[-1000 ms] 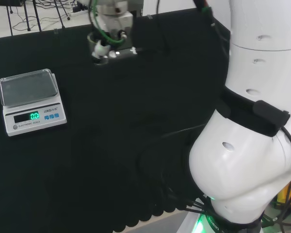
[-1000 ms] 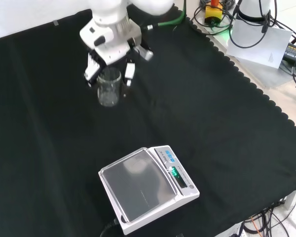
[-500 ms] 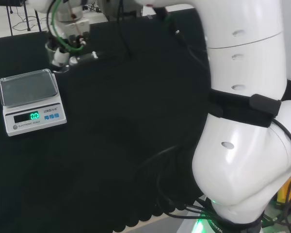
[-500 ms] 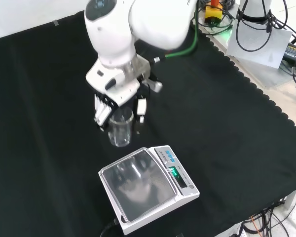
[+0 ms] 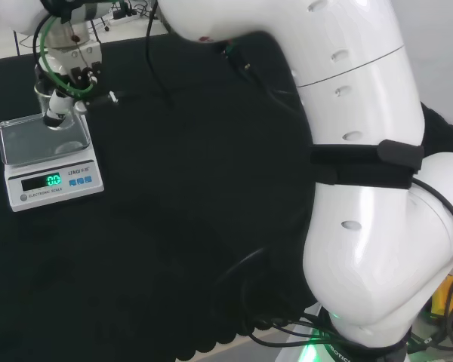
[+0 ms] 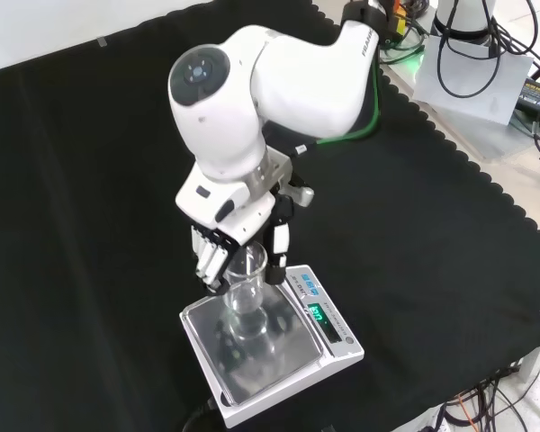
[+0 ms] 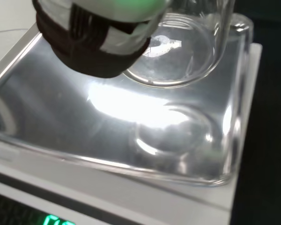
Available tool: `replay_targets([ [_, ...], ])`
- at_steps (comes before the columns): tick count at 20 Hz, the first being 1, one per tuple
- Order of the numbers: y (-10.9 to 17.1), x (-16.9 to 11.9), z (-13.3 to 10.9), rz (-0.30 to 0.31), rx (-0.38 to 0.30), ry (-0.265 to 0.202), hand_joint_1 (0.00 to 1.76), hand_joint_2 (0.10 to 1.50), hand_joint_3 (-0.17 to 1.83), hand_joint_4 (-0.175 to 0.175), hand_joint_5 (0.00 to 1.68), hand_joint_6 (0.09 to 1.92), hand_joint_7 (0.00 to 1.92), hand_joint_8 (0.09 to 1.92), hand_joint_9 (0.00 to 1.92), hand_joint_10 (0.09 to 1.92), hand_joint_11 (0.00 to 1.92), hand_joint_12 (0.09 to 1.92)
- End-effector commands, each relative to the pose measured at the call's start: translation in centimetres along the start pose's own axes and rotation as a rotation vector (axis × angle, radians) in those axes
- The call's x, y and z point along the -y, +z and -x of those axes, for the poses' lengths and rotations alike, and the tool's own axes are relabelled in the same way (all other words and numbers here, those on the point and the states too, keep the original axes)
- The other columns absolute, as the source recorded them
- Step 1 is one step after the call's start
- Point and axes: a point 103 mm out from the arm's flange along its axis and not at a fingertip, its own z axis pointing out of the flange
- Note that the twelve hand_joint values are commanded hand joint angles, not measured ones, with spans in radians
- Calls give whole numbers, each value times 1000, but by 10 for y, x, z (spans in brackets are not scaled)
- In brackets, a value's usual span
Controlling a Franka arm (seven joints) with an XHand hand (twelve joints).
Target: Put the beaker on the electronic balance.
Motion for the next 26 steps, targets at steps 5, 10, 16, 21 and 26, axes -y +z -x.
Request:
replay_targets([
  [5,26,-14,-21,-48,9,-35,1120,906,575,-175,857,1310,757,1366,1065,1102,1167,998],
  [10,29,-17,-20,-60,13,-35,1120,903,579,-175,858,1309,757,1366,1065,1103,1168,998],
  [16,31,-21,-21,-82,-16,-46,1108,827,657,-130,783,1305,745,1331,1072,1062,1150,1016],
  [21,29,-17,-17,-75,-20,-46,1023,561,934,-61,449,1253,679,1213,1060,952,1034,1128],
  [26,10,-9,-12,-43,-25,-47,742,573,564,-18,131,488,355,1030,782,914,615,1330],
])
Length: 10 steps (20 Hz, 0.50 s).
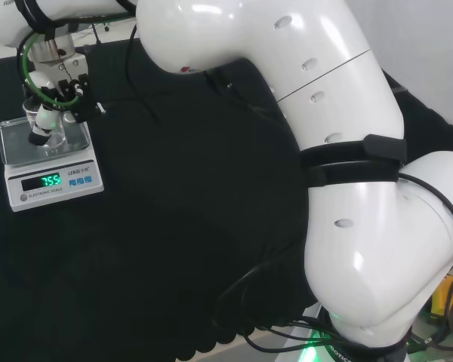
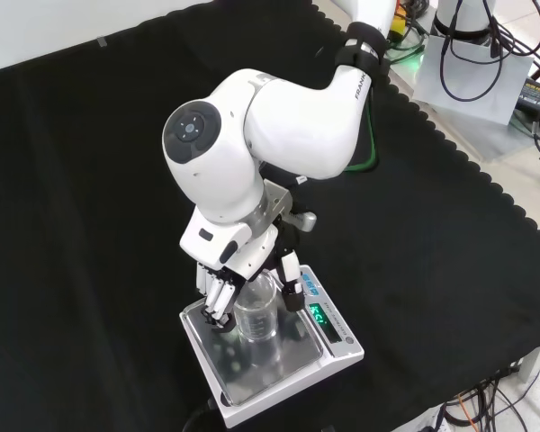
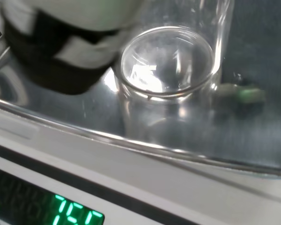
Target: Put the beaker on the electronic balance.
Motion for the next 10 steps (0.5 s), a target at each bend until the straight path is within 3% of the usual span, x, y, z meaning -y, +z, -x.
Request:
replay_targets([
  [1,-21,15,6,32,-10,-1,711,586,509,-9,113,372,299,991,714,899,516,1371],
  [5,-44,27,10,65,-7,12,651,620,389,13,77,106,171,895,540,879,300,1470],
  [10,-74,58,28,113,-1,33,634,628,364,22,60,87,145,873,497,871,264,1483],
])
